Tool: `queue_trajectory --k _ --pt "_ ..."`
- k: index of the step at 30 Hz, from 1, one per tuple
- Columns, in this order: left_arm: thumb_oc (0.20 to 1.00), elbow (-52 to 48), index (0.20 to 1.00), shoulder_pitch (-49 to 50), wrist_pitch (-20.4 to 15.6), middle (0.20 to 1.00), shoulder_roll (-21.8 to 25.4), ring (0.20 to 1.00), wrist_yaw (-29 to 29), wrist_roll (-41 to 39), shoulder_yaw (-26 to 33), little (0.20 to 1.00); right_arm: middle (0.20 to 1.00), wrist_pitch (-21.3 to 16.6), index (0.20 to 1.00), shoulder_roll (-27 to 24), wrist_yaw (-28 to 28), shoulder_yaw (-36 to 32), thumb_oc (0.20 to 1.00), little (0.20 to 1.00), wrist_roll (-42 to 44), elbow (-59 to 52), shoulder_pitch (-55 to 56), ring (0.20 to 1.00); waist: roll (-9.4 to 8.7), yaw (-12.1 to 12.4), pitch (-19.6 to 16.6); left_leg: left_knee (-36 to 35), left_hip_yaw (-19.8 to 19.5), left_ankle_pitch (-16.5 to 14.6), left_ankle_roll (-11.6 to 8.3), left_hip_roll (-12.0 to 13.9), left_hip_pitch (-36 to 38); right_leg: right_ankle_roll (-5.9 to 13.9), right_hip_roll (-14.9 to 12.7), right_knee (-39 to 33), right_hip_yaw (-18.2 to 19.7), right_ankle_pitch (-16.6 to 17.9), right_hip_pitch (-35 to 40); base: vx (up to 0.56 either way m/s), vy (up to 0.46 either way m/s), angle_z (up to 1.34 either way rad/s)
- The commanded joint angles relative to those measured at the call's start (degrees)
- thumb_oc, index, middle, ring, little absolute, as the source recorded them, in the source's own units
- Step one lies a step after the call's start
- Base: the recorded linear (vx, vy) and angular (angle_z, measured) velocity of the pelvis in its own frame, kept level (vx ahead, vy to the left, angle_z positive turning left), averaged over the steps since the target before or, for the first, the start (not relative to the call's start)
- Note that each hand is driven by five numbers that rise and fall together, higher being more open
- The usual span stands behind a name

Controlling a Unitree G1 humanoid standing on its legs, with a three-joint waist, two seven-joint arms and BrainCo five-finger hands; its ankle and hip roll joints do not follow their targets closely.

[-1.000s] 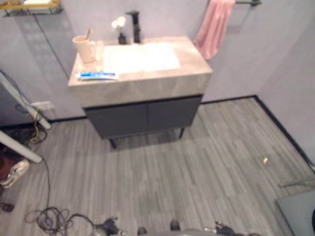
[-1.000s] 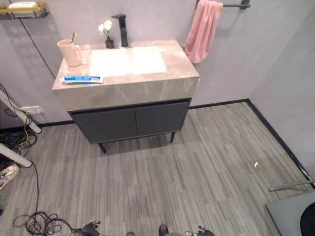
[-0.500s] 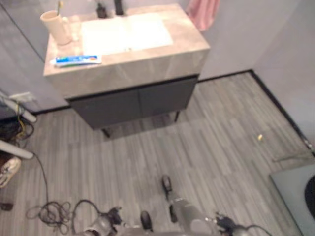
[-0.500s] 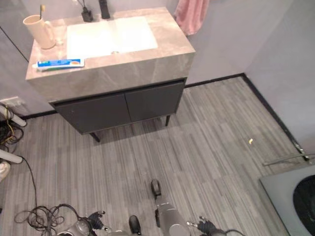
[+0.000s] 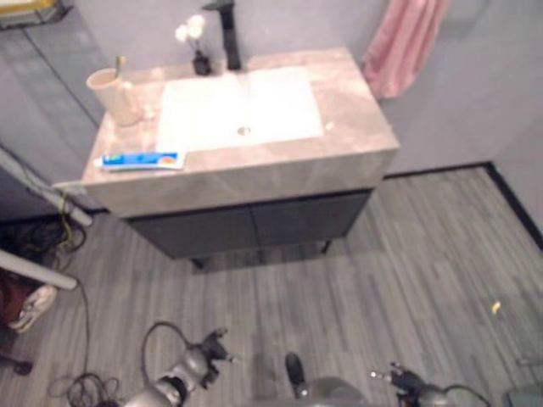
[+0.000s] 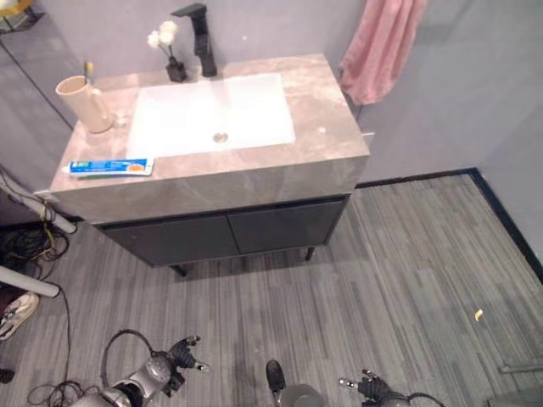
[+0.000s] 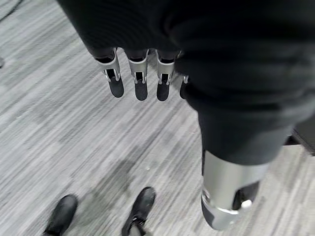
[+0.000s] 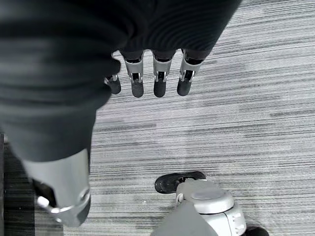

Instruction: Put brush and paste in cup on sink, flatten towel.

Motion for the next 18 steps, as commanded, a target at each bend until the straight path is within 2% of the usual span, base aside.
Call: queue_trajectory --k 1,6,10,12,14,16,17,18 --pt "1.000 1.7 1.000 0.3 -0.1 1.000 0.6 1.000 0.0 0.2 -0.2 1.000 1.000 0.0 1.000 0.6 -0.3 -0.2 1.000 1.000 -1.1 1.6 2.4 1.000 0.47 -1.0 -0.5 2.6 0.0 5.0 3.17 -5.8 1.0 5.30 0.1 5.5 3.0 -5.9 -4.3 0.12 -0.097 -0.05" --pt "1.000 3.4 1.000 1.1 0.5 1.000 0.4 1.000 -0.5 1.0 0.4 1.000 1.000 0.3 1.000 0.9 -0.1 0.9 1.000 1.000 -2.7 1.6 2.6 1.000 0.18 -1.3 -1.0 2.8 0.0 7.1 2.44 -5.2 1.7 4.28 0.9 6.4 3.5 -7.4 -3.7 0.11 -0.094 0.02" --pt "1.000 3.5 1.000 1.8 0.6 1.000 0.5 1.000 -0.6 1.2 0.4 1.000 1.000 0.4 1.000 0.8 -0.4 1.1 1.000 1.000 -4.1 1.9 3.2 1.000 0.29 -1.5 -1.1 5.1 -0.1 10.3 1.44 -4.5 1.3 3.17 1.9 7.3 4.1 -8.9 -3.1 0.15 -0.132 -0.02" --pt "1.000 3.0 1.000 1.9 0.6 1.000 1.0 1.000 -0.2 0.8 0.9 1.000 1.000 0.3 1.000 0.9 -0.5 1.2 1.000 1.000 -4.0 2.0 3.9 1.000 -0.48 -1.7 -0.7 12.9 -0.1 12.8 0.20 -3.2 -1.7 1.81 2.3 7.7 4.7 -9.9 -1.8 0.12 -0.201 -0.10" --pt "1.000 2.7 1.000 1.4 0.8 1.000 1.9 1.000 0.5 -0.1 1.7 1.000 1.000 0.1 1.000 1.1 -0.6 0.9 1.000 1.000 -3.3 1.9 4.3 1.000 -1.98 -1.1 0.8 27.4 0.2 15.1 -0.41 -0.7 -8.3 0.29 2.6 7.5 5.6 -9.4 0.0 0.03 -0.228 0.06" --pt "1.000 2.5 1.000 0.4 1.1 1.000 3.0 1.000 1.3 -1.7 2.9 1.000 1.000 0.2 1.000 1.1 -0.7 1.0 1.000 1.000 -3.0 2.1 4.2 1.000 -2.94 0.0 2.8 36.3 -1.7 13.0 1.11 -0.3 -13.0 -0.41 3.4 8.5 6.3 -9.3 0.8 -0.01 -0.133 -0.01" --pt "1.000 2.8 1.000 0.3 1.1 1.000 3.0 1.000 0.8 -2.5 3.1 1.000 1.000 0.4 1.000 0.8 -0.9 1.1 1.000 1.000 -3.2 2.4 4.0 1.000 -3.49 -0.1 3.2 36.4 -1.2 10.8 2.06 -0.2 -15.2 -0.19 2.8 9.1 6.3 -9.3 0.8 0.01 -0.052 -0.40" --pt "1.000 2.8 1.000 0.3 1.1 1.000 3.0 1.000 0.8 -2.5 3.1 1.000 1.000 0.4 1.000 0.8 -0.9 1.1 1.000 1.000 -3.2 2.4 4.0 1.000 -3.51 -0.2 3.2 36.4 -1.3 10.8 2.09 -0.2 -15.3 -0.18 2.8 9.1 6.3 -9.3 0.8 0.02 -0.015 -0.39"
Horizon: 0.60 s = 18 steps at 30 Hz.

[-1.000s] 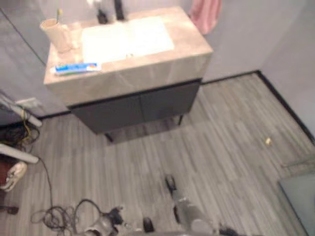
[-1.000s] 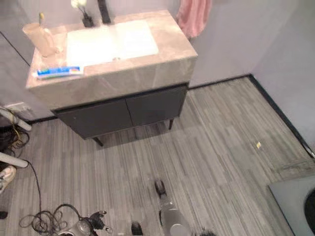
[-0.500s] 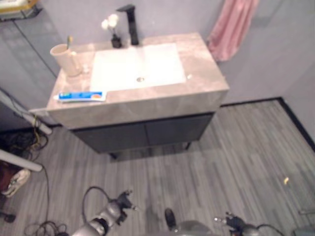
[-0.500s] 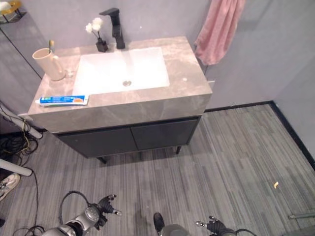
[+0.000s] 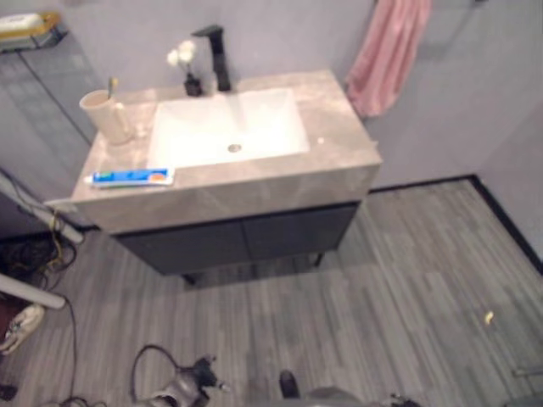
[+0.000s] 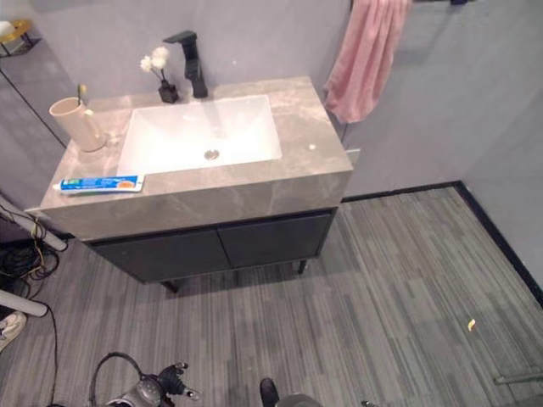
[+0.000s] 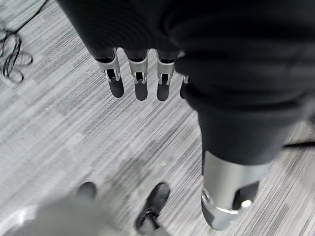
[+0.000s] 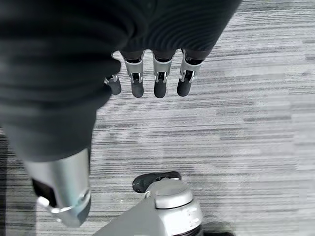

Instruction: Put brush and paste in cup on sink, flatten towel.

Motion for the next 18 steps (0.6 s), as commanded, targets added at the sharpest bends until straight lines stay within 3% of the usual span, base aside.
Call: queue_trajectory --k 1,3,5,6,7,9,11,12,13,14,16,18 --pt "1.000 -1.3 1.000 -2.9 -0.2 1.000 1.7 1.000 0.3 -2.5 -0.6 1.000 1.000 0.1 1.000 -1.8 -0.8 -0.8 1.000 1.000 -0.6 1.1 -1.2 1.000 -0.52 -2.6 4.3 -16.3 7.0 9.4 8.89 -5.9 6.9 4.50 -0.3 7.7 3.7 -6.8 -0.7 0.06 0.040 -0.34" --pt "1.000 -1.2 1.000 -2.9 -0.3 1.000 2.3 1.000 0.4 -2.1 0.0 1.000 1.000 0.2 1.000 -3.1 -1.2 -2.4 1.000 1.000 0.0 1.1 -1.0 1.000 -1.36 -3.9 3.8 -26.0 8.5 3.1 11.00 -7.7 5.3 6.32 -2.7 6.9 3.5 -6.3 -0.1 0.07 0.078 0.02" --pt "1.000 -1.2 1.000 -2.9 -0.3 1.000 2.3 1.000 0.4 -2.1 0.0 1.000 1.000 0.2 1.000 -3.1 -1.2 -2.4 1.000 1.000 0.0 1.1 -1.0 1.000 -1.37 -3.9 3.8 -26.0 8.5 3.1 11.00 -7.7 5.3 6.32 -2.7 6.9 3.5 -6.3 -0.1 0.07 0.095 0.17" --pt "1.000 -0.9 1.000 -3.1 -0.3 1.000 2.6 1.000 0.7 -1.7 0.0 1.000 1.000 -0.2 1.000 -4.1 -1.5 -4.1 1.000 1.000 -1.0 1.7 -0.1 1.000 -0.96 -5.9 3.9 -48.9 4.8 9.9 10.40 -9.8 4.4 7.43 -4.0 6.7 2.2 -6.0 0.6 0.28 0.269 -0.12" --pt "1.000 -0.8 1.000 -3.2 -0.6 1.000 3.0 1.000 0.9 -1.5 -0.2 1.000 1.000 -0.3 1.000 -4.6 -1.6 -4.2 1.000 1.000 -1.4 1.7 -0.2 1.000 -0.76 -6.7 3.8 -51.1 3.1 9.6 9.93 -8.9 1.1 7.64 -4.3 6.6 2.1 -6.6 1.2 0.45 0.374 0.08" --pt "1.000 -0.6 1.000 -2.9 -0.6 1.000 3.1 1.000 1.0 -1.6 0.0 1.000 1.000 -0.4 1.000 -5.0 -1.6 -4.4 1.000 1.000 -1.4 1.9 -0.3 1.000 -0.55 -6.5 3.3 -51.1 3.1 9.9 9.66 -8.8 1.1 7.86 -4.5 6.7 2.7 -7.0 2.2 0.35 0.219 0.65" --pt "1.000 -1.5 1.000 -1.5 -1.3 1.000 4.1 1.000 0.9 -1.9 0.8 1.000 1.000 -1.2 1.000 -5.5 -0.8 -3.9 1.000 1.000 -0.6 0.0 -0.2 1.000 -0.44 -5.3 1.8 -51.1 2.8 9.6 10.77 -9.4 3.5 8.21 -5.2 7.1 4.9 -9.0 4.1 0.52 0.340 -0.36" --pt "1.000 -12.7 1.000 2.3 -4.8 1.000 7.0 1.000 0.7 -5.8 3.0 1.000 1.000 -5.2 1.000 -6.9 1.2 -5.8 1.000 1.000 5.5 -14.3 3.3 1.000 -0.71 -4.4 1.4 -50.3 1.7 10.0 11.57 -11.5 3.6 9.35 -7.2 8.8 5.1 -9.6 4.8 0.62 0.461 -1.02" --pt "1.000 -21.9 1.000 6.0 -6.8 1.000 9.8 1.000 0.0 -8.7 4.7 1.000 1.000 -6.4 1.000 -7.6 2.1 -7.6 1.000 1.000 8.6 -21.4 5.7 1.000 -0.69 -3.8 1.4 -48.9 1.3 8.7 12.28 -12.2 3.3 10.07 -7.6 9.4 5.7 -9.6 4.7 0.59 0.499 -0.84" --pt "1.000 -31.4 1.000 11.4 -8.9 1.000 12.1 1.000 -1.1 -14.1 7.2 1.000 1.000 -7.9 1.000 -7.3 2.9 -10.3 1.000 1.000 12.6 -27.8 8.6 1.000 -0.72 -3.2 1.5 -45.6 1.8 6.7 13.01 -13.1 2.4 11.17 -8.8 10.5 5.1 -9.0 4.6 0.37 0.360 -0.44" --pt "1.000 -37.4 1.000 15.3 -10.2 1.000 13.8 1.000 -2.9 -15.4 8.4 1.000 1.000 -8.9 1.000 -6.8 3.5 -11.4 1.000 1.000 14.8 -30.5 9.2 1.000 -0.56 -2.1 1.4 -43.9 3.0 4.9 13.97 -13.7 2.5 12.76 -10.1 11.3 4.4 -7.2 4.0 0.31 0.331 -0.19" --pt "1.000 -40.2 1.000 16.2 -10.9 1.000 15.7 1.000 -4.2 -16.1 8.3 1.000 1.000 -9.1 1.000 -6.7 3.7 -10.1 1.000 1.000 13.4 -31.2 7.7 1.000 -0.51 -0.8 0.8 -43.6 4.8 3.7 14.73 -14.0 3.2 14.87 -11.1 11.4 4.4 -2.0 3.6 0.25 0.302 -0.18"
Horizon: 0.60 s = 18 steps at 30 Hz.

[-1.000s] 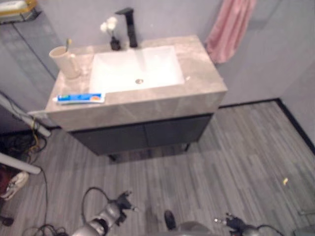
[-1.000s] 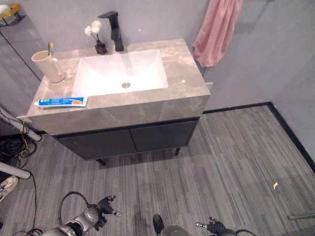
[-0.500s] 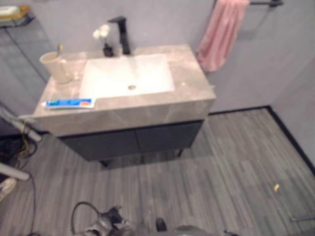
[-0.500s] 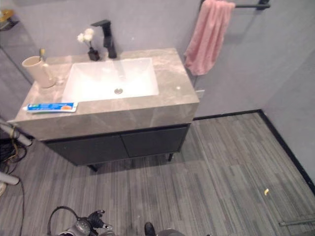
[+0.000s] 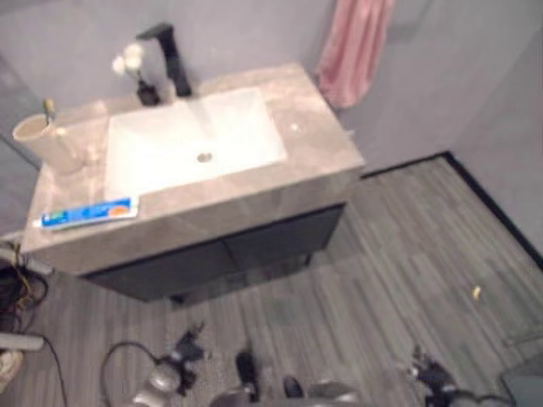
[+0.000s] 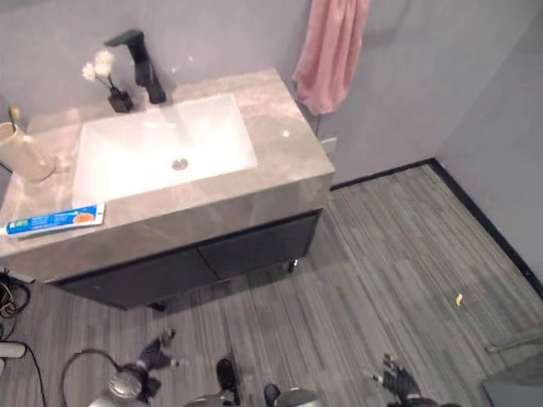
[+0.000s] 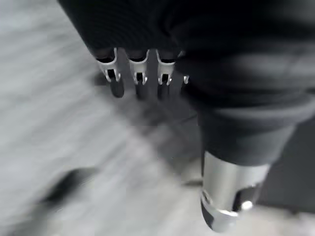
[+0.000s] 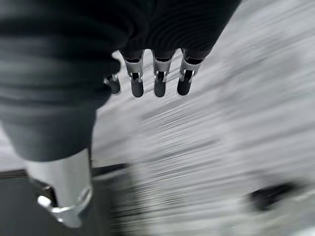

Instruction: Put brush and paste in cup on sink, flatten towel.

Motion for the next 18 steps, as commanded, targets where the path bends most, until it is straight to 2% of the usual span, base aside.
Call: queue_trajectory --k 1,3,4,5,7,8,9,12,13,14,17,18 --pt "1.000 2.3 1.000 -3.6 -2.5 1.000 4.5 1.000 -2.4 -2.9 -1.0 1.000 1.000 -1.7 1.000 1.0 1.1 4.1 1.000 1.000 1.6 1.3 -4.1 1.000 -2.53 2.6 -2.2 5.4 3.5 -6.4 -0.38 -1.3 -0.1 7.90 -7.0 7.2 -0.6 8.6 -1.7 0.21 0.275 -0.38" --pt "1.000 1.0 1.000 -3.8 -3.3 1.000 5.2 1.000 -2.8 -3.4 -1.0 1.000 1.000 -2.1 1.000 0.8 1.3 5.6 1.000 1.000 -0.2 0.2 -5.1 1.000 -2.22 3.4 -2.7 4.5 4.0 -7.1 0.21 -1.5 0.8 8.68 -7.2 7.8 -1.1 11.2 -2.3 0.15 0.200 -0.22" --pt "1.000 1.0 1.000 -3.8 -3.3 1.000 5.2 1.000 -2.8 -3.4 -0.9 1.000 1.000 -2.1 1.000 0.8 1.3 5.7 1.000 1.000 -0.2 0.2 -5.1 1.000 -2.21 3.4 -2.7 4.5 4.0 -7.1 0.22 -1.5 0.9 8.68 -7.2 7.7 -1.1 11.3 -2.3 0.17 0.239 0.03" --pt "1.000 -1.2 1.000 -3.2 -4.1 1.000 6.4 1.000 -3.3 -2.5 -0.6 1.000 1.000 -2.5 1.000 0.4 2.2 6.5 1.000 1.000 -0.8 -2.9 -5.0 1.000 -2.00 3.8 -3.3 4.0 3.8 -7.9 0.70 -2.1 1.5 9.65 -7.4 8.1 -1.9 13.9 -2.2 0.12 0.162 0.07" --pt "1.000 -1.4 1.000 -2.7 -4.1 1.000 6.7 1.000 -3.7 -2.4 -0.5 1.000 1.000 -2.6 1.000 0.3 2.3 6.4 1.000 1.000 -1.1 -3.2 -4.6 1.000 -1.90 3.9 -3.6 3.9 3.7 -8.2 0.87 -2.4 1.9 9.97 -7.4 7.9 -2.2 14.8 -1.9 0.16 0.195 0.08" --pt "1.000 -2.1 1.000 -1.4 -4.2 1.000 7.2 1.000 -4.5 -1.7 -0.4 1.000 1.000 -2.7 1.000 0.1 2.6 6.6 1.000 1.000 -1.8 -2.5 -4.1 1.000 -1.68 4.3 -4.3 3.6 3.1 -8.9 1.25 -2.9 2.6 10.57 -7.7 7.9 -2.5 16.8 -1.4 0.16 0.178 0.14" --pt "1.000 -2.2 1.000 -1.3 -4.2 1.000 7.3 1.000 -4.6 -1.7 -0.4 1.000 1.000 -2.7 1.000 0.1 2.6 6.6 1.000 1.000 -1.8 -2.6 -4.0 1.000 -1.67 4.3 -4.3 3.5 3.1 -8.8 1.26 -2.9 2.7 10.57 -7.7 7.8 -2.6 16.9 -1.3 0.14 0.168 0.11" --pt "1.000 -3.4 1.000 1.0 -4.1 1.000 7.9 1.000 -5.5 -0.8 0.1 1.000 1.000 -2.9 1.000 0.1 2.7 5.7 1.000 1.000 -2.1 -3.0 -3.2 1.000 -1.17 5.2 -5.2 2.3 2.1 -9.4 1.88 -3.6 4.5 11.40 -7.9 8.3 -3.4 21.3 -0.7 0.12 0.157 0.12" --pt "1.000 -3.4 1.000 1.1 -4.1 1.000 7.9 1.000 -5.5 -0.8 0.1 1.000 1.000 -2.9 1.000 0.1 2.7 5.7 1.000 1.000 -2.1 -3.0 -3.1 1.000 -1.16 5.1 -5.2 2.2 2.1 -9.3 1.88 -3.6 4.6 11.38 -7.9 8.2 -3.4 21.4 -0.7 0.08 0.134 0.10" --pt "1.000 -3.4 1.000 1.9 -4.1 1.000 7.9 1.000 -5.7 -0.8 0.0 1.000 1.000 -3.1 1.000 0.2 2.5 5.2 1.000 1.000 -1.8 -3.7 -2.9 1.000 -0.86 5.3 -5.3 1.3 1.6 -9.7 2.28 -3.8 5.6 11.75 -8.0 10.1 -4.0 23.0 -1.2 0.05 0.141 0.11" --pt "1.000 -4.1 1.000 2.0 -4.0 1.000 7.9 1.000 -5.8 -0.6 -0.3 1.000 1.000 -3.2 1.000 0.2 2.3 5.2 1.000 1.000 -1.9 -4.2 -3.2 1.000 -0.50 5.3 -4.7 0.4 1.0 -9.6 2.66 -4.0 6.6 11.48 -7.9 14.2 -4.7 23.6 -3.1 0.00 0.122 0.05" --pt "1.000 -4.1 1.000 1.7 -4.0 1.000 7.8 1.000 -5.8 -0.6 -0.8 1.000 1.000 -3.3 1.000 0.1 2.1 5.6 1.000 1.000 -2.0 -4.4 -3.9 1.000 -0.22 5.3 -3.3 -0.5 0.8 -9.3 2.88 -4.0 7.6 10.90 -7.4 18.8 -6.3 22.5 -5.7 -0.07 0.103 0.07"
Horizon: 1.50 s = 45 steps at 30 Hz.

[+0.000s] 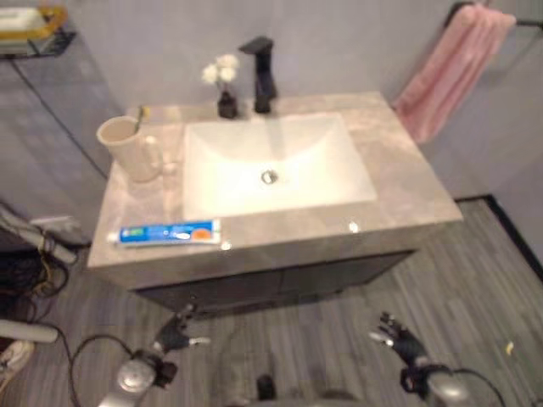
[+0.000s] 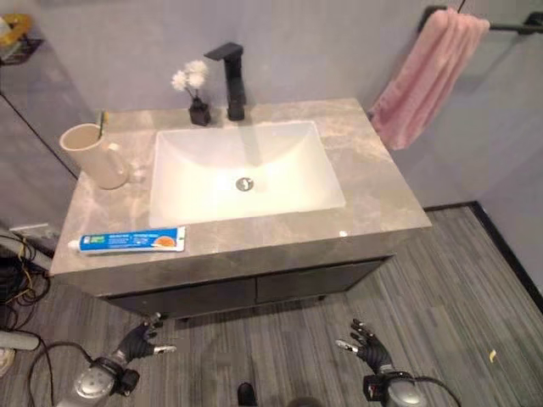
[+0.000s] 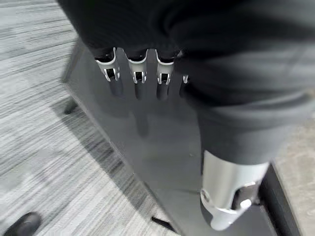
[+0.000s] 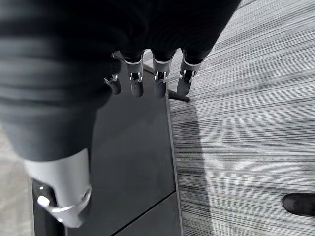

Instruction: Put brush and paste in cup on sink, flatten towel.

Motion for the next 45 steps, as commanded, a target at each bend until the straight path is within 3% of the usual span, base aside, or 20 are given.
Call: queue_trajectory --k 1,3,4,5,6,7,9,11,16,22,36,40,45 --pt "1.000 -3.6 1.000 0.9 -2.2 1.000 1.2 1.000 -0.2 1.4 2.0 1.000 1.000 -2.3 1.000 -0.9 -0.6 -0.7 1.000 1.000 0.2 -2.0 0.4 1.000 -0.43 -0.4 0.8 1.8 1.9 -5.8 -1.87 -0.2 0.7 -2.57 -0.6 -2.3 -2.8 23.8 0.6 -0.07 0.101 0.07" --pt "1.000 -3.7 1.000 0.9 -2.2 1.000 1.1 1.000 -0.3 1.9 1.8 1.000 1.000 -2.4 1.000 -0.8 -0.7 -0.4 1.000 1.000 0.1 -1.8 0.1 1.000 -0.47 -0.7 1.1 1.9 1.4 -5.7 -2.04 -0.3 0.8 -2.44 0.2 -1.5 -2.5 22.2 -0.2 -0.03 0.013 -0.05" --pt "1.000 -3.8 1.000 0.7 -2.3 1.000 1.0 1.000 -0.5 2.5 1.3 1.000 1.000 -2.5 1.000 -0.8 -0.6 -0.1 1.000 1.000 0.1 -2.7 -0.1 1.000 -0.50 -0.8 1.3 1.9 0.9 -5.4 -2.29 -0.1 1.0 -3.11 1.9 -1.3 -1.9 16.9 -1.7 -0.06 0.025 -0.05" --pt "1.000 -3.7 1.000 0.5 -2.3 1.000 1.0 1.000 0.0 3.3 1.8 1.000 1.000 -2.8 1.000 -0.3 -1.1 0.1 1.000 1.000 0.3 -3.5 -0.2 1.000 -0.15 0.3 2.0 2.4 2.5 -5.4 -2.65 1.0 1.3 -4.70 0.4 -6.2 -7.0 9.7 -2.9 -0.06 0.019 -0.02" --pt "1.000 -3.7 1.000 0.5 -2.2 1.000 1.0 1.000 0.0 3.3 1.8 1.000 1.000 -2.8 1.000 -0.3 -1.2 0.1 1.000 1.000 0.3 -3.5 -0.2 1.000 -0.15 0.3 2.1 2.4 2.5 -5.3 -2.66 1.0 1.3 -4.74 0.4 -6.2 -7.0 9.7 -2.8 -0.08 -0.020 -0.11" --pt "1.000 -2.9 1.000 0.3 -2.3 1.000 0.6 1.000 0.2 3.5 2.0 1.000 1.000 -2.9 1.000 -0.2 -1.5 0.6 1.000 1.000 0.4 -3.2 -0.8 1.000 -0.02 1.0 2.7 3.6 3.2 -5.4 -3.29 2.0 0.9 -5.30 0.2 -15.3 -8.2 7.6 -2.7 -0.06 -0.061 -0.26" --pt "1.000 -2.6 1.000 0.1 -2.3 1.000 0.5 1.000 0.3 3.3 2.1 1.000 1.000 -2.8 1.000 -0.1 -1.7 0.7 1.000 1.000 0.2 -3.2 -0.9 1.000 -0.18 1.1 3.2 4.0 3.2 -5.4 -3.39 2.1 1.0 -5.10 0.1 -16.8 -7.6 8.6 -2.8 -0.04 -0.059 -0.10" --pt "1.000 3.2 1.000 -0.9 -1.0 1.000 -2.7 1.000 1.1 -1.0 3.7 1.000 1.000 -2.6 1.000 -0.1 -2.9 2.0 1.000 1.000 -1.7 -3.2 -2.6 1.000 -0.94 2.0 4.3 6.3 3.8 -6.4 -3.67 2.5 1.3 -4.57 -1.2 -25.3 -6.6 12.0 -3.3 -0.02 -0.146 0.12" --pt "1.000 6.0 1.000 -3.4 -1.5 1.000 -4.2 1.000 1.4 0.4 1.7 1.000 1.000 -2.1 1.000 -0.8 -2.9 4.5 1.000 1.000 -5.4 -2.8 -3.2 1.000 -2.37 2.2 3.5 6.3 3.2 -7.2 -4.35 2.6 3.0 -4.74 -1.3 -28.8 -5.4 13.0 -0.5 0.09 -0.222 0.07" --pt "1.000 6.7 1.000 -2.7 -1.5 1.000 -4.7 1.000 0.0 -0.2 0.7 1.000 1.000 -1.7 1.000 -2.4 -2.4 5.5 1.000 1.000 -6.2 -3.9 -2.0 1.000 -2.15 2.4 1.2 4.2 0.6 -6.2 -6.08 3.6 4.8 -6.72 0.3 -29.8 -7.2 10.3 3.4 0.11 -0.217 0.32" --pt "1.000 7.9 1.000 -3.0 -1.5 1.000 -5.0 1.000 0.9 -0.8 1.7 1.000 1.000 -2.2 1.000 -3.8 -1.7 6.5 1.000 1.000 -7.2 -6.3 -1.2 1.000 -1.29 2.1 1.9 4.3 -1.6 -3.9 -8.56 5.5 5.4 -9.43 2.2 -26.6 -8.3 6.0 4.3 0.05 -0.154 0.11" --pt "1.000 9.3 1.000 -5.1 -1.5 1.000 -4.8 1.000 1.2 -0.1 0.8 1.000 1.000 -2.2 1.000 -4.0 -1.8 6.6 1.000 1.000 -7.3 -5.6 -0.8 1.000 -1.86 1.5 2.9 9.1 -2.0 -3.1 -10.14 6.6 3.8 -10.96 2.9 -25.9 -8.9 4.9 5.4 0.03 -0.177 0.15" --pt "1.000 12.2 1.000 -8.2 -1.7 1.000 -4.6 1.000 2.2 3.5 -1.3 1.000 1.000 -1.9 1.000 -4.3 -2.1 9.5 1.000 1.000 -9.2 -3.9 -3.5 1.000 -2.01 1.6 5.2 23.3 -4.1 -2.6 -11.96 6.1 -2.6 -12.27 3.3 -25.3 -8.3 4.5 5.8 -0.01 -0.097 0.20"
